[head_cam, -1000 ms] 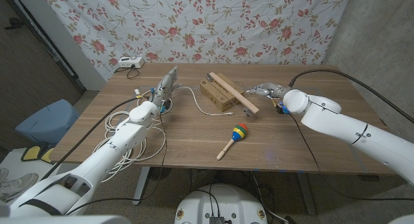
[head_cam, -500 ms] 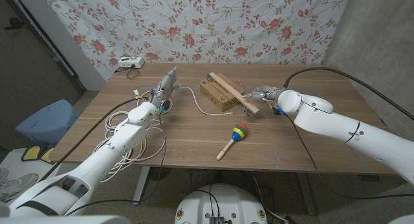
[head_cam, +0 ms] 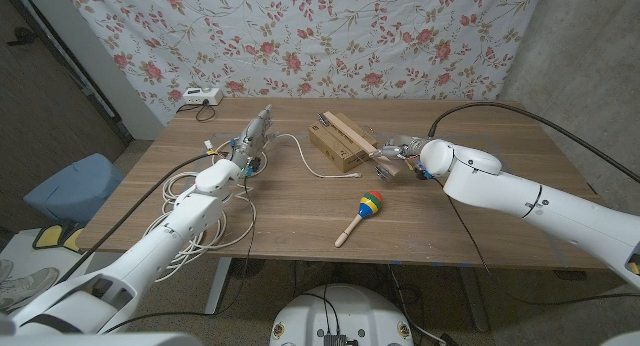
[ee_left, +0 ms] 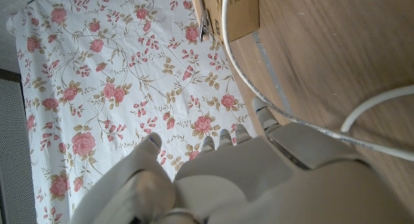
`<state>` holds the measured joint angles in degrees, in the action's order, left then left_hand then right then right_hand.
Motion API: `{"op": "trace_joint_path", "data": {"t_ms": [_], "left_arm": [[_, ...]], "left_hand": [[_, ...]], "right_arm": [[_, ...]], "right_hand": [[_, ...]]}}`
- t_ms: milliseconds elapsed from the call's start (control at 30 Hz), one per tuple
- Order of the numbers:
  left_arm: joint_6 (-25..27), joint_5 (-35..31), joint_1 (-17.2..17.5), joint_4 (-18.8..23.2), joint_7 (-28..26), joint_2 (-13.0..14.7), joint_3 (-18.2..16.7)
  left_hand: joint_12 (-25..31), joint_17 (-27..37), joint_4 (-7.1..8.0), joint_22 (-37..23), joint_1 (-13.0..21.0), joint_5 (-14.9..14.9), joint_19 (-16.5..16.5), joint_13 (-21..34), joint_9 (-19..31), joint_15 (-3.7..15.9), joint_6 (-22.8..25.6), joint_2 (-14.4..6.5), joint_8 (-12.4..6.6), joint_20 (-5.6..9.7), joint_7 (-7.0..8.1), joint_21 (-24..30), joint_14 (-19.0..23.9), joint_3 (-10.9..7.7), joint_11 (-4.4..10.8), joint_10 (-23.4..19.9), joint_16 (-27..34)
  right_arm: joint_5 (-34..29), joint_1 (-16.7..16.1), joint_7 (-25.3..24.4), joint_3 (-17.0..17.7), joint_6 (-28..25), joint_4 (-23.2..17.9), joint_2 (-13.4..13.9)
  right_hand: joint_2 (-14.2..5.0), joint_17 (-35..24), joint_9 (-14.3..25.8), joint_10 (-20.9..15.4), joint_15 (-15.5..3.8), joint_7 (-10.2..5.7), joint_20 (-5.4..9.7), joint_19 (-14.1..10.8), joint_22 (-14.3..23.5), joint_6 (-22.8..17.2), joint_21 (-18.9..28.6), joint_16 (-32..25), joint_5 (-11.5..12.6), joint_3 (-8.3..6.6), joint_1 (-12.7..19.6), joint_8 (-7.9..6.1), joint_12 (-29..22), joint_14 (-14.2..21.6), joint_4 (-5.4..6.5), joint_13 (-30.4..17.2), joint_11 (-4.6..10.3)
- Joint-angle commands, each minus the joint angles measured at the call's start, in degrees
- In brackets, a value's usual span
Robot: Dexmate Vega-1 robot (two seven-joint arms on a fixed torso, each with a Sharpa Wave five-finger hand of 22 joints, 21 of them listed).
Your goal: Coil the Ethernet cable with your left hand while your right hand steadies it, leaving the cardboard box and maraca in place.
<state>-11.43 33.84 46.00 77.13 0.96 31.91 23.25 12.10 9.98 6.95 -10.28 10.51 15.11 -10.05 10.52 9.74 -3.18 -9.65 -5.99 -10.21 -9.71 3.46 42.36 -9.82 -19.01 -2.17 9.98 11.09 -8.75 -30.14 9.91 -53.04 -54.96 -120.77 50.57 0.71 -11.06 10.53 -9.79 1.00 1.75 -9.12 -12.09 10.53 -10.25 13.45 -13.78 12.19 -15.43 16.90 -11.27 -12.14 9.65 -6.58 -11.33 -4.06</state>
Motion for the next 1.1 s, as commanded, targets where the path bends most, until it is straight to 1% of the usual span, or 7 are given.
{"op": "trace_joint_path", "data": {"t_ms": [33,333,500,667,833,933,1100], "left_arm": [[-0.57,0.58,0.68,0.02,0.55,0.4,-0.49],[-0.8,0.99,0.86,-0.28,0.96,0.72,-0.87],[-1.05,1.25,0.54,-0.96,1.6,0.62,-0.91],[-1.18,1.43,0.07,-1.85,2.26,0.48,-0.86],[-1.34,1.55,-0.34,-2.68,2.75,0.3,-0.8],[-1.37,1.62,-0.47,-2.99,2.9,0.23,-0.79],[-1.31,1.61,-0.56,-3.14,3.02,0.26,-0.75]], "left_hand": [[0.01,0.32,-0.03,-0.1,-0.5,0.33,-5.25,0.27,0.15,-0.49,-2.69,0.27,-0.24,-0.48,-0.34,-0.16,-2.07,0.33,-0.33,1.38,-0.01],[-0.01,0.32,-0.05,-0.11,-0.56,0.38,-5.21,0.27,0.16,-0.55,-2.68,0.3,-0.23,-0.48,-0.31,-0.33,-2.03,0.41,-0.33,1.37,-0.02],[-0.03,0.32,-0.05,-0.11,-0.6,0.41,-5.17,0.28,0.16,-0.52,-2.69,0.32,-0.22,-0.5,-0.33,-0.41,-2.02,0.45,-0.33,1.38,-0.03],[-0.03,0.32,-0.05,-0.12,-0.65,0.44,-5.14,0.28,0.16,-0.51,-2.67,0.33,-0.22,-0.52,-0.32,-0.5,-2.01,0.51,-0.42,1.36,-0.04],[-0.07,0.32,-0.05,-0.12,-0.69,0.47,-5.11,0.29,0.16,-0.53,-2.65,0.35,-0.23,-0.5,-0.3,-0.58,-2.02,0.55,-0.38,1.42,-0.05],[-0.07,0.32,-0.04,-0.12,-0.72,0.49,-5.09,0.29,0.16,-0.54,-2.64,0.36,-0.23,-0.52,-0.33,-0.63,-1.99,0.58,-0.38,1.42,-0.05],[-0.1,0.33,-0.04,-0.13,-0.76,0.51,-5.07,0.29,0.16,-0.52,-2.66,0.37,-0.21,-0.5,-0.27,-0.7,-2.0,0.62,-0.4,1.46,-0.06]], "right_arm": [[-3.85,2.88,0.9,-4.09,0.03,2.69,-2.63],[-8.34,4.95,1.29,-7.35,-0.8,5.34,-4.95],[-11.41,6.46,2.11,-9.85,-1.88,6.87,-6.31],[-14.57,8.23,3.39,-12.63,-3.63,8.56,-7.85],[-17.02,9.83,4.62,-15.03,-5.58,10.21,-9.39],[-18.29,10.29,4.48,-16.04,-6.03,11.09,-10.16],[-20.77,10.84,3.72,-17.73,-7.66,12.52,-11.56]], "right_hand": [[-0.59,-0.21,0.33,-0.88,-0.49,-0.29,0.24,-0.94,0.16,-0.55,0.36,-0.42,0.45,-0.35,1.22,-0.54,-0.46,0.72,-0.47,-0.34,0.09],[-1.6,-0.25,0.36,-1.75,-1.4,-0.73,0.45,-1.96,0.15,-1.3,0.54,-0.58,0.97,-1.25,3.32,-0.77,-0.62,1.69,-1.36,-0.41,0.42],[-2.36,-0.26,0.38,-2.31,-1.99,-0.99,0.9,-3.03,0.13,-1.61,0.72,-0.58,1.56,-2.41,6.38,-0.86,-0.63,2.35,-2.65,-0.47,0.91],[-2.95,-0.34,0.4,-3.28,-3.18,-1.42,2.03,-5.41,0.19,-2.03,1.27,-0.8,2.45,-4.23,12.04,-0.95,-0.64,3.9,-3.92,-0.56,1.41],[-3.32,-0.56,0.41,-4.17,-4.49,-1.96,4.53,-10.74,0.55,-2.61,3.11,-1.01,3.21,-6.14,19.65,-0.87,-0.47,5.47,-3.95,-0.69,2.0],[-4.45,-0.91,0.42,-5.08,-5.79,-2.63,6.12,-13.23,0.8,-3.07,4.2,-1.88,3.47,-7.13,23.56,-0.85,-0.55,7.59,-3.9,-0.76,2.6],[-8.9,-2.74,0.43,-9.19,-10.16,-4.47,9.06,-16.47,1.43,-5.51,6.3,-5.26,3.0,-8.96,31.24,-1.3,-1.51,13.03,-3.55,-1.02,4.78]]}}
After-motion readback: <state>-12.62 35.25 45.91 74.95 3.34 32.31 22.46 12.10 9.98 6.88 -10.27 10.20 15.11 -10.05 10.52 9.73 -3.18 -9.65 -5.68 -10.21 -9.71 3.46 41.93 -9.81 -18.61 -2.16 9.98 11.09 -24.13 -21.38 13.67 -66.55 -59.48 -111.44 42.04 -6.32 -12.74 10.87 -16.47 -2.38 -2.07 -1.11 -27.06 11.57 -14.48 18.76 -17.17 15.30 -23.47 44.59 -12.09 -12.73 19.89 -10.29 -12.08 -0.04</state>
